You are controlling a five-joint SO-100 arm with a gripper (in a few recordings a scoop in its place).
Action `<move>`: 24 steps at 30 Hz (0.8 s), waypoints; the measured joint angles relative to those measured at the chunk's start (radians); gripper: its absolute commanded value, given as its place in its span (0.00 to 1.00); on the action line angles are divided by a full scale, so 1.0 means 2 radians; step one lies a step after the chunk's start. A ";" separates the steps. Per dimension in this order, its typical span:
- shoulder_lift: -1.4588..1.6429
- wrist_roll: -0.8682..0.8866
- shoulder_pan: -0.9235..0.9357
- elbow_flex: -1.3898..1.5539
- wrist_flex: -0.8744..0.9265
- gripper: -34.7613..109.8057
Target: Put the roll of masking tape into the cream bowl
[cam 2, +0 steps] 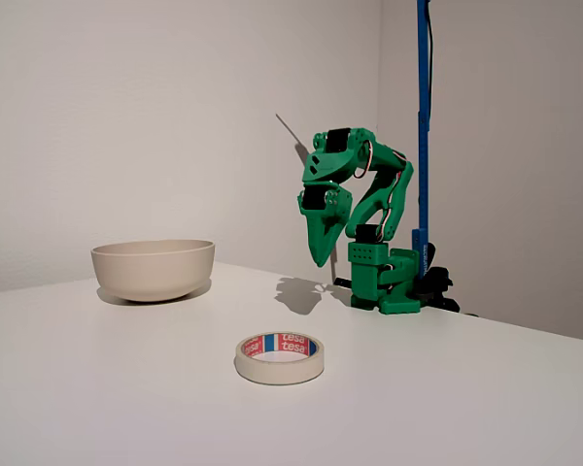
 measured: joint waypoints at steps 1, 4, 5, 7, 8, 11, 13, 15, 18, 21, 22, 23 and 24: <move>-0.030 0.003 -0.006 -0.023 0.006 0.37; -0.100 0.013 -0.016 -0.061 -0.002 0.37; -0.117 0.015 -0.018 -0.065 -0.008 0.37; -0.148 0.021 -0.022 -0.071 -0.022 0.37; -0.163 0.023 -0.025 -0.075 -0.030 0.37; -0.213 0.024 -0.021 -0.092 -0.045 0.38; -0.240 0.024 -0.012 -0.104 -0.054 0.38; -0.269 0.024 -0.001 -0.122 -0.058 0.38; -0.297 0.025 0.008 -0.139 -0.060 0.38; -0.312 0.025 0.004 -0.146 -0.067 0.38; -0.318 0.025 0.003 -0.148 -0.067 0.38; -0.321 0.025 0.002 -0.151 -0.067 0.38; -0.327 0.025 0.002 -0.156 -0.067 0.38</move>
